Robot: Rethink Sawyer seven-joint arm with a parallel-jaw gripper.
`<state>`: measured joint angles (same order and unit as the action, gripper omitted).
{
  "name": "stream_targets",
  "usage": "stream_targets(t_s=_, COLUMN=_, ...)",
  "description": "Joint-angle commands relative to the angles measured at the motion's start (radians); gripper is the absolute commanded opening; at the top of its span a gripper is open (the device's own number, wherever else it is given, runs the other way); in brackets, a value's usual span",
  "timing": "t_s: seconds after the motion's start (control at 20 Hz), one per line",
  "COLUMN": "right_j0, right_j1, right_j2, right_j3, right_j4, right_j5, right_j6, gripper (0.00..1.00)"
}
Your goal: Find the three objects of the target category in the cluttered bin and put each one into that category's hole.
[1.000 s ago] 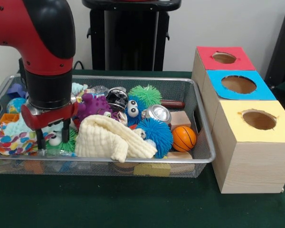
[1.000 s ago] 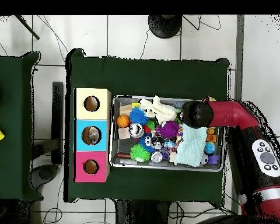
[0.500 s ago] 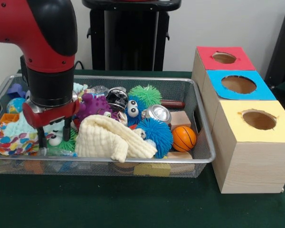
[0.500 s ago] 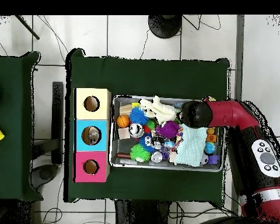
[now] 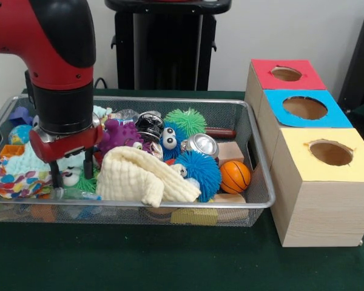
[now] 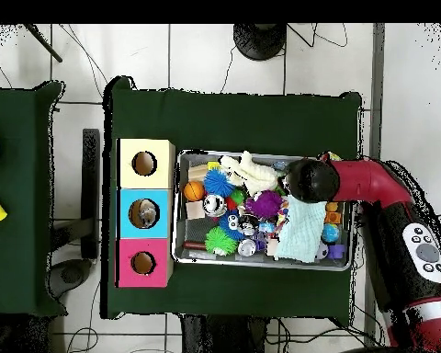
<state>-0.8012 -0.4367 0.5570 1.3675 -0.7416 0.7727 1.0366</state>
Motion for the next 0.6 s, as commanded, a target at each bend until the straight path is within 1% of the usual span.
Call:
stream_targets(t_s=0.05, right_j0=-0.042, right_j1=0.079, right_j2=0.175, right_j3=0.066, right_j4=0.052, right_j5=-0.131, right_j6=-0.158, gripper=1.00)
stream_targets(t_s=0.6, right_j0=-0.095, right_j1=0.135, right_j2=0.257, right_j3=0.097, right_j4=0.057, right_j5=-0.139, right_j6=-0.167, gripper=1.00)
